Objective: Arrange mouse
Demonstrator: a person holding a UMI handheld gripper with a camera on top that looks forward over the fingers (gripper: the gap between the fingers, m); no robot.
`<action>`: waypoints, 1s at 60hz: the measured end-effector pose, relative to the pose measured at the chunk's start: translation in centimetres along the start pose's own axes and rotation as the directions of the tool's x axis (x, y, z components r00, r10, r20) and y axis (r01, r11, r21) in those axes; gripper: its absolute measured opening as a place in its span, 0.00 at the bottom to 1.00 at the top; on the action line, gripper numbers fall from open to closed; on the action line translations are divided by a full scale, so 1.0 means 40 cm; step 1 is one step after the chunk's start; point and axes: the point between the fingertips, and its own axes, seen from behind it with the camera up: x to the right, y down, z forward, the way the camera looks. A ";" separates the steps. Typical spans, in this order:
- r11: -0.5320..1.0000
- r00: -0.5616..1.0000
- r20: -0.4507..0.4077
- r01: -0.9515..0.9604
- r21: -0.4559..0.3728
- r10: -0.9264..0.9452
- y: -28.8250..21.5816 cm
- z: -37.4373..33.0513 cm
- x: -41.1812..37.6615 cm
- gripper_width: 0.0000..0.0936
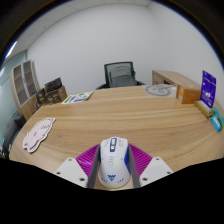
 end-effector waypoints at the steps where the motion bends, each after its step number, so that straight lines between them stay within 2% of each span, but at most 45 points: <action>1: 1.000 1.000 -0.007 -0.013 0.002 0.013 0.000 0.001 0.000 0.54; 9: 0.998 0.997 -0.058 -0.047 -0.031 0.045 0.003 -0.004 0.002 0.45; 15: 0.999 0.997 -0.081 -0.022 -0.042 0.018 -0.026 -0.016 -0.060 0.43; 24: 1.000 0.997 -0.079 -0.001 0.014 0.002 -0.130 -0.002 -0.311 0.43; 31: 1.000 0.996 -0.088 -0.020 0.010 0.020 -0.166 0.062 -0.528 0.43; 45: 0.995 0.997 -0.050 -0.057 -0.080 0.053 -0.110 0.259 -0.840 0.43; 53: 0.990 0.997 -0.075 -0.042 -0.137 0.032 -0.059 0.314 -0.882 0.43; 60: 0.989 0.995 -0.086 -0.059 -0.138 0.047 -0.060 0.314 -0.884 0.44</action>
